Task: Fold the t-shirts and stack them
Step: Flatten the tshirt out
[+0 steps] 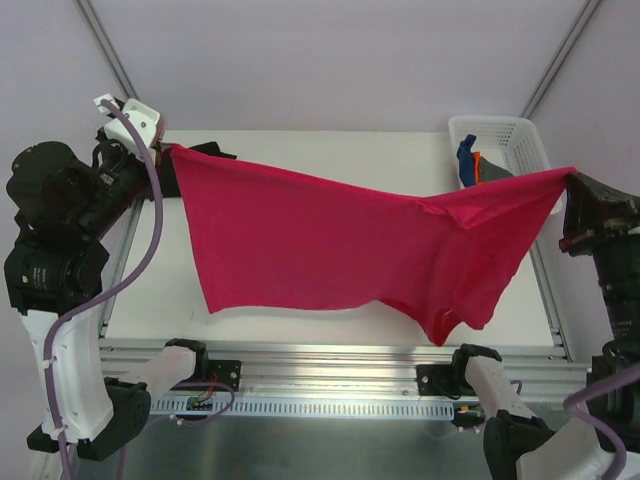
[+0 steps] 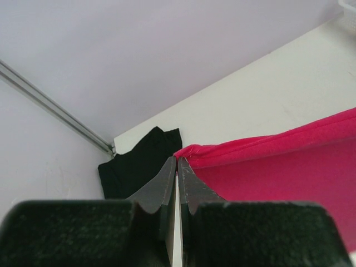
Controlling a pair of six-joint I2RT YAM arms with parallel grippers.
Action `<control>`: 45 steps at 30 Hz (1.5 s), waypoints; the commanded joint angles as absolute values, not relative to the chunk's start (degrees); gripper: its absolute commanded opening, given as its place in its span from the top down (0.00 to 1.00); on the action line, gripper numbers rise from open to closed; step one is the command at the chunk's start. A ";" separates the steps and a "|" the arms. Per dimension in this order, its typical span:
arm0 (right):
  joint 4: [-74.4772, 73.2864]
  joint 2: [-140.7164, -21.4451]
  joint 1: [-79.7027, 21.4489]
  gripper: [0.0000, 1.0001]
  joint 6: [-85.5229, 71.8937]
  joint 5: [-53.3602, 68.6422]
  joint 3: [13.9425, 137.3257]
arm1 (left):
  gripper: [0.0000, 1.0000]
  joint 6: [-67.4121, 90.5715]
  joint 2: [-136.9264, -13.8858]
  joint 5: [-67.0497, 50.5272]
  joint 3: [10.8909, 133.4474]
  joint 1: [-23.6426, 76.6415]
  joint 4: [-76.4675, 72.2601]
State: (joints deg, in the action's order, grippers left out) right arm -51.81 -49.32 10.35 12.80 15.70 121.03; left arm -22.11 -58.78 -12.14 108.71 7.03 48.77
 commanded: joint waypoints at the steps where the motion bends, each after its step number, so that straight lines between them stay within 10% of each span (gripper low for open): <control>1: -45.19 -55.89 10.81 0.99 15.11 8.53 119.54 | 1.00 -25.57 -63.26 -7.91 109.60 6.42 41.51; 17: -39.72 -74.35 10.90 0.99 18.38 11.95 114.45 | 1.00 -27.95 -86.04 -5.80 118.39 5.80 33.05; 45: -53.28 -49.30 5.20 1.00 31.96 -14.71 124.54 | 1.00 -30.06 -55.89 -6.94 102.56 6.42 37.97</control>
